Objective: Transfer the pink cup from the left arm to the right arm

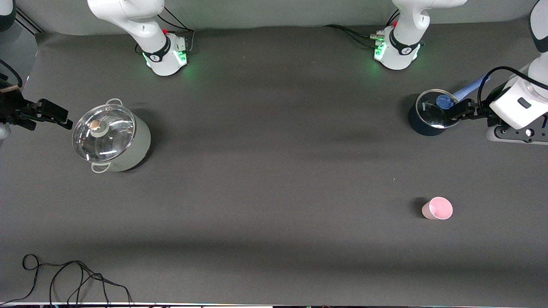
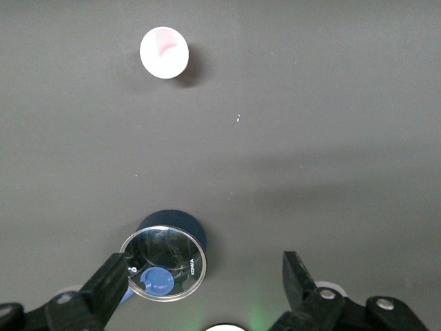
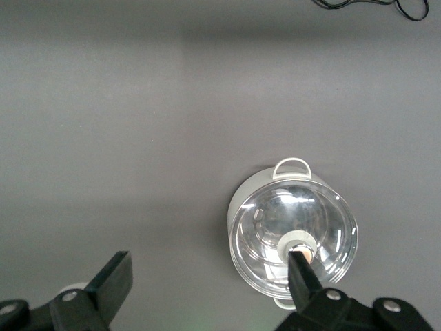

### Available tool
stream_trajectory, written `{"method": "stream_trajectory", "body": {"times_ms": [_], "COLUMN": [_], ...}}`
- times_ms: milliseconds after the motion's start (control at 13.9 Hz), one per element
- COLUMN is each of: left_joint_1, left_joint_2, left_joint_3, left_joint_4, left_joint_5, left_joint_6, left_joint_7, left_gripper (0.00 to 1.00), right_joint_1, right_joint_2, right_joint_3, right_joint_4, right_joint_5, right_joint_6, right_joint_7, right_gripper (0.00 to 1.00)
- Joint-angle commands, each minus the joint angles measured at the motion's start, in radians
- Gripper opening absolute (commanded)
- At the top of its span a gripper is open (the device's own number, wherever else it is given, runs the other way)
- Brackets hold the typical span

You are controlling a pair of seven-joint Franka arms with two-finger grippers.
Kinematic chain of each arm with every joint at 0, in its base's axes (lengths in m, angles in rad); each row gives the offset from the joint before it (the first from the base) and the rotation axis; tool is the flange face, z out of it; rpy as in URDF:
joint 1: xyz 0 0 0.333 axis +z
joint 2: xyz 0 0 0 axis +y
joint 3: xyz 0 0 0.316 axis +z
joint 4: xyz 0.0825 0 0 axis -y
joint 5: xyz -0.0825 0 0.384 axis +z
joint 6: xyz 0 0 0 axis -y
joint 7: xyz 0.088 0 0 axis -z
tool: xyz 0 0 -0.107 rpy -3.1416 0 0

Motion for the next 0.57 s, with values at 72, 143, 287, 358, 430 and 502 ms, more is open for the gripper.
{"method": "stream_trajectory", "body": {"times_ms": [72,143,287,358,430,502], "left_joint_1": [-0.015,-0.017,-0.017,-0.015,-0.014,-0.006], "left_joint_2": [0.004,0.011,0.020,0.021,0.023,0.023], "left_joint_3": [0.013,0.013,0.013,0.013,0.014,0.016], "left_joint_4": [0.017,0.029,0.046,0.052,0.052,0.052], "left_joint_5": [0.016,0.016,0.016,0.018,0.018,0.018], "left_joint_6": [0.022,0.024,0.031,0.040,0.060,0.091], "left_joint_7": [0.010,0.010,0.020,0.075,0.162,0.259], "left_gripper": [1.00,1.00,1.00,1.00,1.00,1.00], "right_joint_1": [0.003,0.003,0.002,0.002,0.000,0.002], "right_joint_2": [0.012,0.012,0.012,0.012,0.012,0.013], "right_joint_3": [-0.006,-0.006,-0.008,-0.008,-0.008,-0.008], "right_joint_4": [0.024,0.022,0.022,0.022,0.021,0.021], "right_joint_5": [0.000,0.000,0.000,0.001,0.001,0.000], "right_joint_6": [-0.013,-0.013,-0.015,-0.016,-0.016,-0.016], "right_joint_7": [-0.012,-0.012,-0.012,-0.012,-0.012,-0.012], "right_gripper": [1.00,1.00,1.00,1.00,1.00,1.00]}}
